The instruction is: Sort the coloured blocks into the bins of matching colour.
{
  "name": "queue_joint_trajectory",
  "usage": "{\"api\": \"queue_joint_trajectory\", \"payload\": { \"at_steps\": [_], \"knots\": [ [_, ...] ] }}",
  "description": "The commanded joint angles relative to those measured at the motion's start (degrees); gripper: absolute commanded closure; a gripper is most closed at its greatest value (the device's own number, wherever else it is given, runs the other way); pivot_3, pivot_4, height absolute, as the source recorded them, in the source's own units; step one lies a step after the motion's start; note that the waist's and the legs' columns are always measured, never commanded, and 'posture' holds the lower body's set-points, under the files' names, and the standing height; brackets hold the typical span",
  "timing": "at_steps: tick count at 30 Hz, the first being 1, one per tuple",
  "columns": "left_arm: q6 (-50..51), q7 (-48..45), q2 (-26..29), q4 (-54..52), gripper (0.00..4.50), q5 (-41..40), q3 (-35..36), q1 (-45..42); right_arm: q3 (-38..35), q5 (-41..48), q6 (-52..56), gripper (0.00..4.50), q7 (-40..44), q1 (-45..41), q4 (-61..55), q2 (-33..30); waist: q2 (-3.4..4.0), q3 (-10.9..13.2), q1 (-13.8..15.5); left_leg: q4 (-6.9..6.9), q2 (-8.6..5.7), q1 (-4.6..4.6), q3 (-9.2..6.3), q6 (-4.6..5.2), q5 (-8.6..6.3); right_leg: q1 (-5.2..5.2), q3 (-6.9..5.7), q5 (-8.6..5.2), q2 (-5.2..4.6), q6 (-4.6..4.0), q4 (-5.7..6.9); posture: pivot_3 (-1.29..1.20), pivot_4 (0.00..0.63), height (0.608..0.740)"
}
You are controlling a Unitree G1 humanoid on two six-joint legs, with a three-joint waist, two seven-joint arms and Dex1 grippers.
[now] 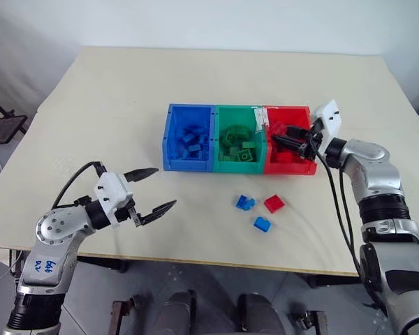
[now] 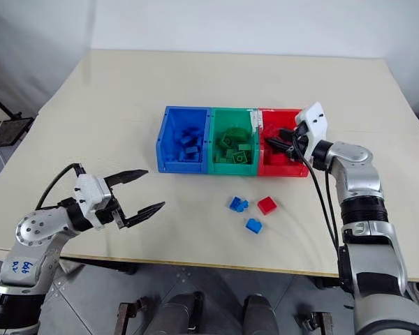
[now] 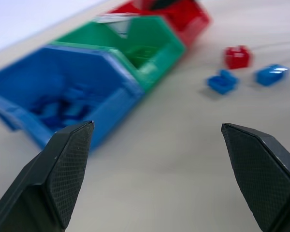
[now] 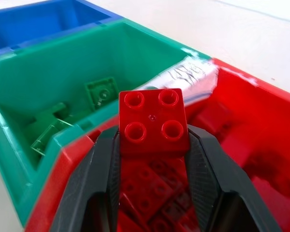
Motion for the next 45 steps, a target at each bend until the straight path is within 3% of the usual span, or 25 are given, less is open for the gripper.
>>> {"api": "queue_joint_trajectory", "payload": {
  "at_steps": [1,4,9,13,16,21,25,29,34,39,45],
  "knots": [
    [0.2,0.5,-0.5,-1.2,0.00,-2.0,1.6,0.2,-1.6,-1.1,-2.0,3.04,-1.3,-1.5,0.8,-1.1,0.00,0.0,-0.1,0.00,0.01,0.00,0.01,0.00,0.00,-0.01,0.00,0.00,0.01,0.00,0.00,0.00,0.150,0.740],
    [1.2,0.1,-0.8,-1.8,0.00,-3.2,1.3,0.6,-2.3,-1.2,-2.3,3.04,-1.6,-1.5,1.1,-1.4,0.00,0.0,-0.1,0.03,0.02,0.01,0.01,0.00,0.00,-0.01,0.00,0.00,0.01,0.00,0.09,0.00,0.150,0.740],
    [2.3,-0.3,-0.9,-2.1,0.00,-4.4,0.6,-0.5,-3.9,1.4,-1.5,1.45,1.4,-0.2,-2.8,-2.2,0.00,0.0,0.0,0.09,0.01,0.01,0.01,0.00,0.00,0.00,0.02,0.00,0.01,0.00,0.12,0.00,0.150,0.740],
    [2.6,-1.9,-0.8,-0.7,0.00,-4.6,-0.8,-2.8,-8.5,7.1,0.2,0.12,7.3,5.6,-11.6,-5.7,0.00,0.0,0.4,0.09,0.00,-0.01,-0.03,0.00,0.00,0.01,0.00,0.00,0.00,0.00,0.11,0.00,0.150,0.740],
    [2.0,-4.0,-0.4,0.7,0.00,-3.8,-2.4,-4.1,-11.4,9.9,1.4,0.05,10.5,13.4,-18.9,-9.2,0.00,0.0,0.9,0.10,-0.03,-0.02,-0.04,0.02,-0.01,0.12,-0.11,0.00,0.00,0.00,-0.07,0.00,0.150,0.740],
    [-3.9,-11.1,1.4,6.6,0.00,2.2,-9.8,-6.5,-18.8,12.4,1.6,0.05,16.0,37.7,-35.0,-16.4,0.01,0.0,1.7,0.01,-0.02,-0.03,0.23,0.04,-0.03,0.17,-0.22,0.01,0.02,0.03,-0.17,0.00,0.150,0.740],
    [-4.1,-13.5,-0.3,8.8,0.00,1.8,-12.6,-9.5,-24.8,13.1,0.1,0.05,16.0,50.8,-37.7,-16.0,0.02,0.0,1.5,0.16,-0.01,0.01,0.37,0.10,-0.03,0.20,-0.13,0.04,0.00,0.08,-0.32,0.00,0.150,0.740],
    [-3.0,-14.1,-1.5,9.6,0.00,1.3,-13.3,-10.7,-24.8,8.5,-9.4,0.05,18.0,57.9,-33.8,-15.8,0.02,0.0,1.3,0.20,0.00,0.22,0.49,0.12,-0.01,0.30,-0.04,0.05,0.01,0.08,-0.24,0.00,0.150,0.740],
    [-3.7,-12.9,-1.2,11.1,0.00,1.9,-11.6,-11.7,-18.8,7.2,-11.8,0.05,18.1,52.2,-31.8,-15.2,0.01,0.0,0.5,0.19,0.05,0.39,0.59,0.13,0.00,0.34,0.12,0.05,0.00,0.08,-0.15,0.00,0.150,0.740],
    [-1.2,-13.5,1.4,8.7,0.00,-0.5,-8.6,-8.1,-8.6,5.5,-10.5,0.05,21.1,37.8,-27.3,-13.8,0.00,0.0,-0.2,0.10,0.14,0.60,0.47,0.09,0.01,0.37,0.16,0.06,0.02,0.07,-0.05,0.00,0.150,0.740],
    [-0.6,-10.3,2.2,5.2,0.00,-0.8,-4.2,-2.2,3.8,-0.8,-14.0,0.05,28.9,19.5,-12.2,-10.1,-0.04,0.0,0.2,0.07,0.10,0.60,0.40,0.09,0.00,0.39,0.16,0.06,-0.03,0.07,-0.13,0.00,0.150,0.740]
  ]
}}
